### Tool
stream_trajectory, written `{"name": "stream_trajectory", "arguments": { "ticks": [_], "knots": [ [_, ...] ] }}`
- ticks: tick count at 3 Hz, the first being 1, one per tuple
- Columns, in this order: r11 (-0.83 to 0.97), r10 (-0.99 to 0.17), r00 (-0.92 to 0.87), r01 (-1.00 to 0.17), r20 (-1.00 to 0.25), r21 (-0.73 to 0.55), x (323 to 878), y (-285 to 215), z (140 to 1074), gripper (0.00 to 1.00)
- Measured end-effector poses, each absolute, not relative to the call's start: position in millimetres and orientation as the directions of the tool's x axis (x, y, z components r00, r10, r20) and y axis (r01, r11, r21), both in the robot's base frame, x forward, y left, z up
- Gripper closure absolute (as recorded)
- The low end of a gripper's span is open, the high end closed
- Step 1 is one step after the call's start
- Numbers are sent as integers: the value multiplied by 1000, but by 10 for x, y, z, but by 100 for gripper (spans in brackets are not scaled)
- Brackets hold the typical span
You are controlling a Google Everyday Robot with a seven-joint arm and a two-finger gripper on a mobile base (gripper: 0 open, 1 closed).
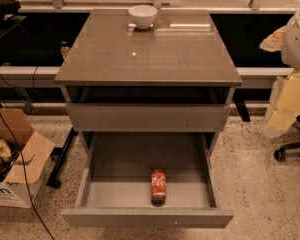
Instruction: Pick coke can from middle drawer and place on counter
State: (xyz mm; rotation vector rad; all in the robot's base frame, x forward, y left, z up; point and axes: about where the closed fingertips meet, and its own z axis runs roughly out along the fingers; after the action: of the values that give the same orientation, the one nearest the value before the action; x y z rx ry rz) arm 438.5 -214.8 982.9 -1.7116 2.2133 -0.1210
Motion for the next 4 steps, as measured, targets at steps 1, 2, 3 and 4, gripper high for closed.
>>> {"name": "stream_trajectory", "arguments": {
  "ticks": [1, 2, 3, 4],
  "knots": [
    [275, -951, -220, -921, -216, -276, 4387, -2137, 9831, 0],
    [313, -935, -250, -915, -250, -257, 4400, -2083, 9709, 0],
    [377, -909, -314, -901, -276, -216, 4438, -1990, 9426, 0],
    [462, -869, -409, -873, -279, -158, 4509, -1951, 8999, 0]
  ]
}}
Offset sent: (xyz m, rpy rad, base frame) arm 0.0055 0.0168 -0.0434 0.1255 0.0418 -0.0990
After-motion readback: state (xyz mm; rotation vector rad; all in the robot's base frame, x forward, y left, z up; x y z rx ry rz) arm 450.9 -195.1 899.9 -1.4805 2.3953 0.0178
